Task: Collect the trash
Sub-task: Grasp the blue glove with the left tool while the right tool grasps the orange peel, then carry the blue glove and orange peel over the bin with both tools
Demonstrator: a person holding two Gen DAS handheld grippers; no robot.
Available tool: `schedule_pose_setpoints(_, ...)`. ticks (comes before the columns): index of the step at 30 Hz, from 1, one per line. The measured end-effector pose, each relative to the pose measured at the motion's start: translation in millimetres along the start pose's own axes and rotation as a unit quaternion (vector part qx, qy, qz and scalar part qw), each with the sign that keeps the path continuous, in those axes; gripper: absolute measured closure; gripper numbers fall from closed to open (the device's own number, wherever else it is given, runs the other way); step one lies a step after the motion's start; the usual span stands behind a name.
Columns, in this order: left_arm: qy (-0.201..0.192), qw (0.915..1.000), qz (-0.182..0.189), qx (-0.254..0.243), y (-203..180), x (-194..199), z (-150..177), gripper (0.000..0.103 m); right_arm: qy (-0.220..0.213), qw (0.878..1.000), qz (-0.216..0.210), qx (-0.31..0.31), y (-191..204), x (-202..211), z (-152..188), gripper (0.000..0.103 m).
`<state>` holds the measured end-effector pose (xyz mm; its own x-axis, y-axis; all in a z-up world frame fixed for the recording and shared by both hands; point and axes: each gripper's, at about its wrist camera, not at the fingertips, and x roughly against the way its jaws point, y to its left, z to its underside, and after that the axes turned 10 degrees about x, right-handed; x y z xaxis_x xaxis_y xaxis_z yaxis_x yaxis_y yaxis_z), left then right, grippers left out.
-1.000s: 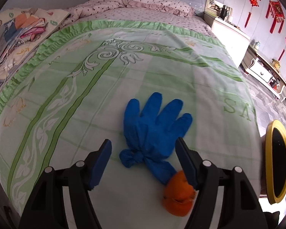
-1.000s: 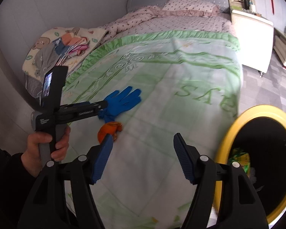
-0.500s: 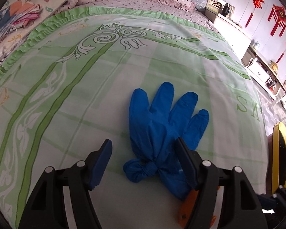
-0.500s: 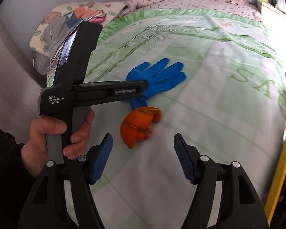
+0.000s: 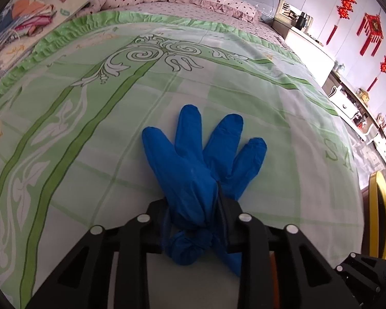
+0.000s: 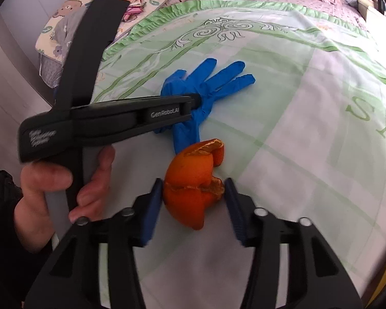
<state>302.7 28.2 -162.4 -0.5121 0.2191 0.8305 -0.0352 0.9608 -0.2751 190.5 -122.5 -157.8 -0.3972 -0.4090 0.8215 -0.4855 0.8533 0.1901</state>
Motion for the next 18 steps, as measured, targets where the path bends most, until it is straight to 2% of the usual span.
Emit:
schedule_pose_setpoints(7,0.000,0.9998,0.015,0.013,7,2,-4,0.088,-0.004,1.000,-0.015,-0.008,-7,-2,-2,0.068)
schedule_pose_setpoints(11,-0.004,0.9999,0.010,0.014,6,4,-2,0.090,-0.002,0.999,-0.021,-0.024,-11,3,0,0.069)
schedule_pose_setpoints(18,-0.013,0.9996,0.001,0.026,8,19,-2,0.093,-0.011,0.999,-0.008,-0.031,-12,29,6,0.069)
